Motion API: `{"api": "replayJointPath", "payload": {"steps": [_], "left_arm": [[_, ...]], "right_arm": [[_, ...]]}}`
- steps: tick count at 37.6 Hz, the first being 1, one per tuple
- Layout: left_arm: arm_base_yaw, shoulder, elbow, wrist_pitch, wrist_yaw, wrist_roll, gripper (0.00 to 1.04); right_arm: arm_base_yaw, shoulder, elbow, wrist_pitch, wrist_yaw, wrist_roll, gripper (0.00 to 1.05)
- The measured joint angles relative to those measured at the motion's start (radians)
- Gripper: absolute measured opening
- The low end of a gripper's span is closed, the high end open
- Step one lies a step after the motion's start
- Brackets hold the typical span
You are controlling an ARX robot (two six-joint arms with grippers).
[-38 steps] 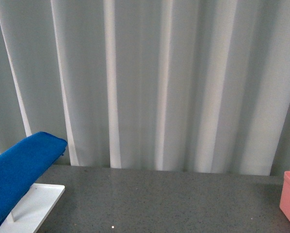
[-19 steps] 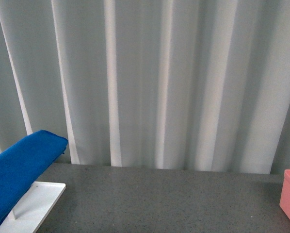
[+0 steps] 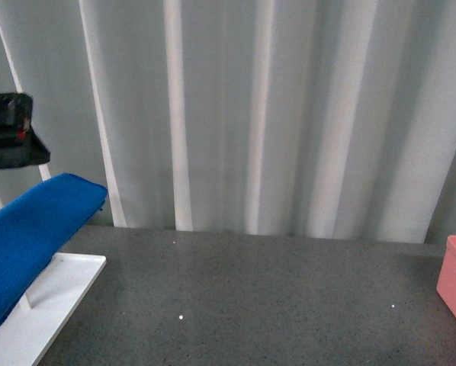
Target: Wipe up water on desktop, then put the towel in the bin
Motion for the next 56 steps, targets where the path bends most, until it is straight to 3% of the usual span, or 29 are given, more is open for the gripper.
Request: {"api": "replayJointPath", "payload": {"steps": [8,15,19,31,56], "left_arm": [[-0.011,0.169,0.283,-0.209,-0.093,0.03,0.98],[-0.011,0.299,0.415,-0.269,-0.127,0.076,0.98],[-0.008,0.372,0.422,-0.221,-0.095,0.078,0.98],[-0.002,0.479,0.393,-0.11,-0.125,0.101,0.98],[0.022,0.54,0.358,-0.02,-0.169,0.158,0.98]], "right_arm": [[0.0,0.0,0.0,0.0,0.0,0.0,0.98],[0.0,0.0,0.0,0.0,0.0,0.0,0.98],[0.0,0.0,0.0,0.0,0.0,0.0,0.98],[0.0,0.0,0.0,0.0,0.0,0.0,0.98],[0.0,0.0,0.0,0.0,0.0,0.0,0.98]]}}
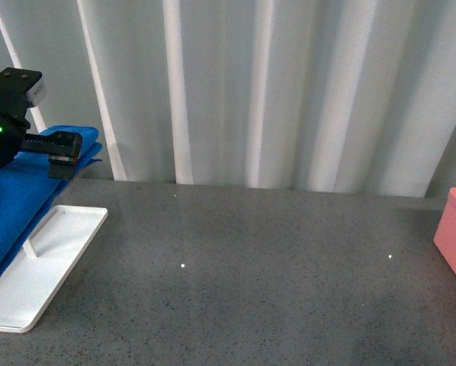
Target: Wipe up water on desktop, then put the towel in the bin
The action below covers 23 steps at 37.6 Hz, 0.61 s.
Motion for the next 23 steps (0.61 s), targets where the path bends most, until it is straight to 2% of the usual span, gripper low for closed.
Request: {"api": "replayJointPath", "payload": {"steps": [2,15,23], "left_arm": [[-0.002,0.003,-0.008,0.012,-0.011,0.003,0.98],[-0.004,0.007,-0.027,0.039,-0.061,0.025,0.53],[-0.006,-0.039,-0.042,0.049,-0.037,0.03,0.24]], "right_arm": [[0.0,0.0,0.0,0.0,0.0,0.0,0.98],[0.0,0.0,0.0,0.0,0.0,0.0,0.98],[0.0,0.0,0.0,0.0,0.0,0.0,0.98]]}}
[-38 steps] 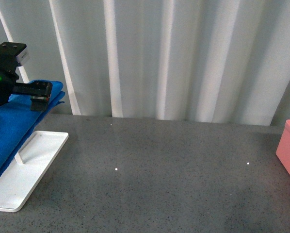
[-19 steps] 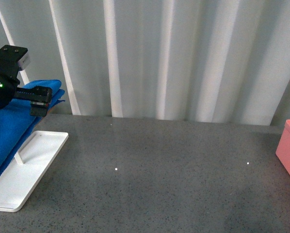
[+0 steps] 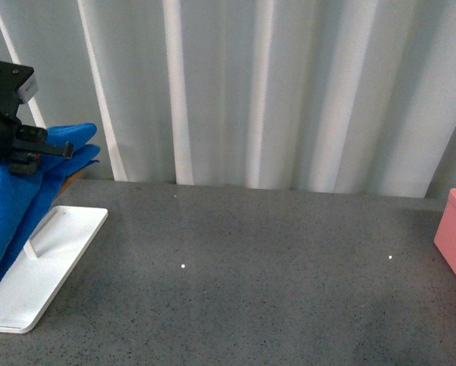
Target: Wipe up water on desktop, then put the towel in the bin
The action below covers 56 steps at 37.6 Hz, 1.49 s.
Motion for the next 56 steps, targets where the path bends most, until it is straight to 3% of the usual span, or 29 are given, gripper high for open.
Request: {"api": "replayJointPath", "payload": {"steps": [3,6,15,31,42,49,53,56], "left_arm": [[-0.01,-0.046,0.0,-0.01,0.04,-0.001,0.11],[-0.019,-0.097,0.0,-0.01,0.089,-0.009,0.06],[-0.074,-0.274,-0.018,0.031,0.201,-0.076,0.06],[-0.319,-0.391,-0.118,0.297,0.348,-0.325,0.06],[-0.422,-0.413,-0.187,0.392,0.349,-0.389,0.06],[-0.449,-0.409,-0.195,0.358,0.296,-0.373,0.06],[-0.447,-0.409,-0.195,0.358,0.292,-0.372,0.06],[-0.447,-0.409,-0.195,0.358,0.293,-0.37,0.06]], "right_arm": [[0.0,0.0,0.0,0.0,0.0,0.0,0.98],[0.0,0.0,0.0,0.0,0.0,0.0,0.98],[0.0,0.0,0.0,0.0,0.0,0.0,0.98],[0.0,0.0,0.0,0.0,0.0,0.0,0.98],[0.0,0.0,0.0,0.0,0.0,0.0,0.98],[0.0,0.002,0.001,-0.002,-0.003,0.002,0.98],[-0.059,0.157,0.092,-0.194,-0.171,0.019,0.98],[-0.106,0.358,0.128,-0.125,-0.291,0.019,0.98]]}}
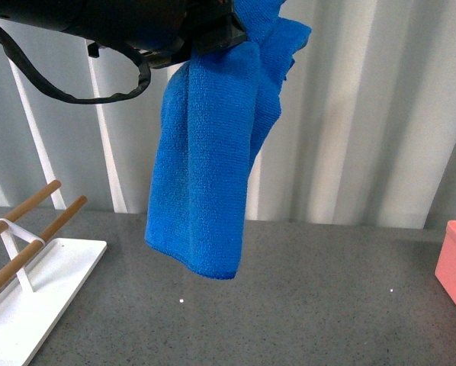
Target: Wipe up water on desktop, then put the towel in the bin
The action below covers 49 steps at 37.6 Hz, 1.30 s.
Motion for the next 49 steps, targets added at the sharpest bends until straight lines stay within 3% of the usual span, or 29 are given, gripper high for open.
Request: {"api": "replayJointPath", "payload": {"steps": [3,7,18,23,30,39,49], "left_arm": [[-0.001,0.0,0.0,0.0,0.0,0.001,0.06],[0.0,0.0,0.0,0.0,-0.001,0.001,0.06],[0.0,0.0,0.0,0.0,-0.001,0.001,0.06],[0.0,0.001,0.0,0.0,0.0,0.001,0.06],[-0.001,0.0,0.0,0.0,0.0,0.001,0.06],[0.0,0.001,0.0,0.0,0.0,0.001,0.06],[0.005,0.0,0.0,0.0,-0.009,0.0,0.06]], "right_arm": [[0.005,0.232,0.03,0.187,-0.138,0.001,0.98],[0.066,0.496,0.08,0.421,-0.244,-0.01,0.98],[0.242,0.942,0.273,0.76,-0.286,0.061,0.98],[0.367,1.089,0.399,0.795,-0.283,0.076,0.98],[0.463,1.215,0.538,0.797,-0.24,0.075,0.98],[0.547,1.386,0.768,0.773,-0.172,0.073,0.98],[0.599,1.485,0.9,0.757,-0.221,0.088,0.98]]}}
